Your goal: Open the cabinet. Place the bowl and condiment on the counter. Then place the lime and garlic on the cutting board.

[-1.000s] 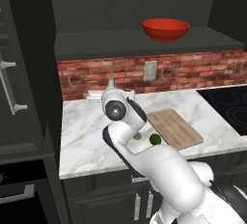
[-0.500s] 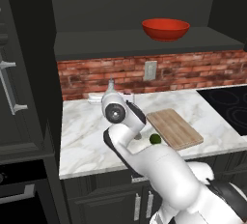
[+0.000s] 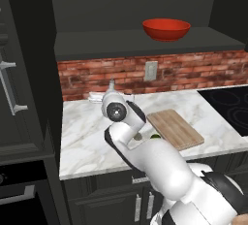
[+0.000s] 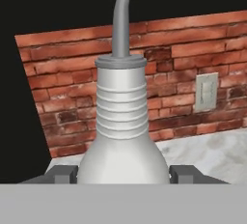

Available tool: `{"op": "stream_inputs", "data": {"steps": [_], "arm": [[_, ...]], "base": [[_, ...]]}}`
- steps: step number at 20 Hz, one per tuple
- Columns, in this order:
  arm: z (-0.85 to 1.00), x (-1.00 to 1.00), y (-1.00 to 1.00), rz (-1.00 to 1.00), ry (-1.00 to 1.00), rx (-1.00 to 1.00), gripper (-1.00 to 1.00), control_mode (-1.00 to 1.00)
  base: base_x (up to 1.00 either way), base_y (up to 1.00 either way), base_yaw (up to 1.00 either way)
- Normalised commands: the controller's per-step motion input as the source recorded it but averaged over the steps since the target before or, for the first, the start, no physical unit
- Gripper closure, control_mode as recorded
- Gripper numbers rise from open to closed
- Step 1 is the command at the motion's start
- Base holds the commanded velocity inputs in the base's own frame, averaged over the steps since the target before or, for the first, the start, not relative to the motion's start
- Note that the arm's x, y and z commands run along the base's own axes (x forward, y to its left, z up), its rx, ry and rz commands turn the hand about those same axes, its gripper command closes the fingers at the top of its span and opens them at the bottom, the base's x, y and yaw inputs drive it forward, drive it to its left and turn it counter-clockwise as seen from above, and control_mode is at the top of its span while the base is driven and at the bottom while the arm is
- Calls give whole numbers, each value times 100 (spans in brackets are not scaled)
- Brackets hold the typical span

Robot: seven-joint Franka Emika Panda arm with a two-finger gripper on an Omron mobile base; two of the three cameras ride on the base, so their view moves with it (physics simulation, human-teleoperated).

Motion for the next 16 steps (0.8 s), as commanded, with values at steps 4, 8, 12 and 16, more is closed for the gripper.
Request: {"op": "stream_inputs", "data": {"steps": [4,8,12,16], "arm": [[-11,0,4,0,0,3,100,-100],[-12,0,4,0,0,3,100,-100],[-9,0,1,0,0,2,100,-100],[-10,8,1,0,0,2,100,-100]], "base": [[0,0,0],[0,0,0],[0,0,0],[0,0,0]]}}
